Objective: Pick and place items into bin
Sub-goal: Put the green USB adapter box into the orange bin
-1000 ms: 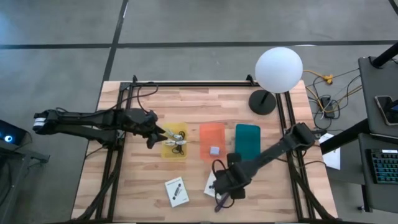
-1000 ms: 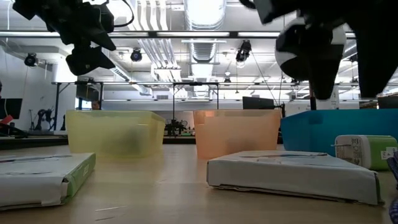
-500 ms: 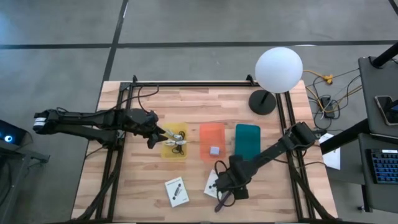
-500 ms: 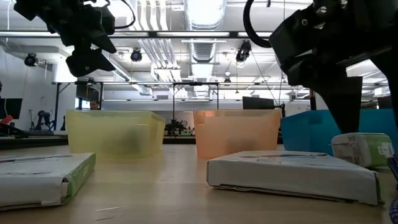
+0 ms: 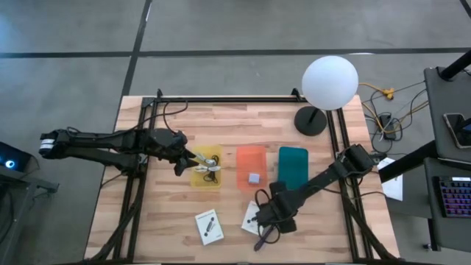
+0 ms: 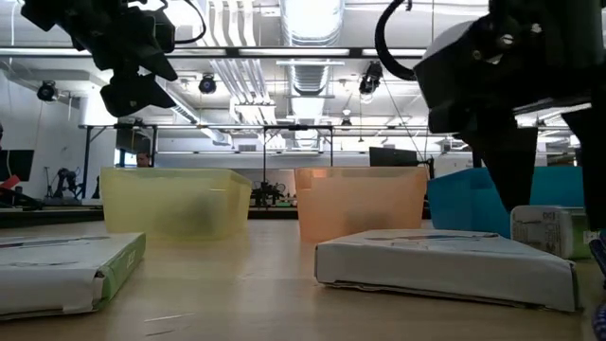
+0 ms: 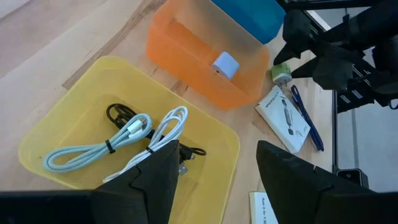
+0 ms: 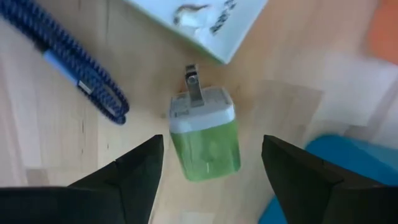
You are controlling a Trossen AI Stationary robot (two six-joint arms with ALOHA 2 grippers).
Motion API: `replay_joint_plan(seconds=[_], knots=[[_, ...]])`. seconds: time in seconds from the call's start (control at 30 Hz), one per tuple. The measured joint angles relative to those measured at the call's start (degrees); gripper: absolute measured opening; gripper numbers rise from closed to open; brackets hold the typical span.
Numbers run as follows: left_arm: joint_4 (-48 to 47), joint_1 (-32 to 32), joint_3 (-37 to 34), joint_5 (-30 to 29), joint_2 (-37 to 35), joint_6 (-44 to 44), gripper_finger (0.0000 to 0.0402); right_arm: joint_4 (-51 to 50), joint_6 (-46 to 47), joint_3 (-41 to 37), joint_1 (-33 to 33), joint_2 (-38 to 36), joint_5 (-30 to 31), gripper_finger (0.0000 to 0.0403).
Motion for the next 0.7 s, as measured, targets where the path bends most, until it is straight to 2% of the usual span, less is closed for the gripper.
replay_joint_plan(seconds=[0.2, 0.5, 0.57, 0.7], knots=[[0.2, 0.0, 0.0, -0.3, 0.0, -1.3, 0.0198, 2.7, -2.4, -1.5, -0.2, 0.0, -1.7, 0.0240], [0.2, 0.0, 0.0, -0.5, 0.0, -1.3, 0.0198, 2.0, -2.8, -1.4, -0.5, -0.1, -2.3, 0.0148], [0.2, 0.0, 0.0, -0.6, 0.0, -1.4, 0.0198, 0.7, -1.8, -1.0, -0.5, -0.3, -3.4, 0.0129], [1.2, 0.0, 0.0, -0.6, 0.0, -1.3, 0.0198, -2.4, 4.2, 1.7, -0.9, -3.3, -3.5, 0.0127]])
